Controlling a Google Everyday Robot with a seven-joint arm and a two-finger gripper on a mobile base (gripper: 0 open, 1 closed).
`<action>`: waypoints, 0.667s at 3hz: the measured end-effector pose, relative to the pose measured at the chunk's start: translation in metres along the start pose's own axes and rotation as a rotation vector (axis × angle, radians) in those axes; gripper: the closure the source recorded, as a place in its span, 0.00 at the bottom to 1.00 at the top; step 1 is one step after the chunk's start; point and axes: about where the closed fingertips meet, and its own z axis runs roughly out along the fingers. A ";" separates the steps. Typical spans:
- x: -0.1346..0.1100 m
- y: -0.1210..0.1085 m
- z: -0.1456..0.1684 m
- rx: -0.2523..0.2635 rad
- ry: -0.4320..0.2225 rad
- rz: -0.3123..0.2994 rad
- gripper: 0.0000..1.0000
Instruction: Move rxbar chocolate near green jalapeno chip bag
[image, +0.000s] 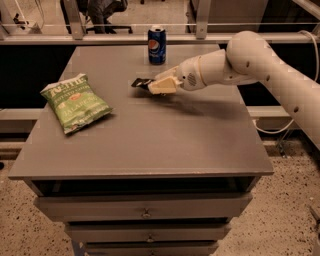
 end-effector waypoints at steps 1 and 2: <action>0.010 0.034 0.014 -0.090 0.013 -0.012 1.00; 0.009 0.066 0.024 -0.164 0.003 -0.013 1.00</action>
Offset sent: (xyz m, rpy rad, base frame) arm -0.0853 0.0647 -0.0096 0.0729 0.0749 0.2247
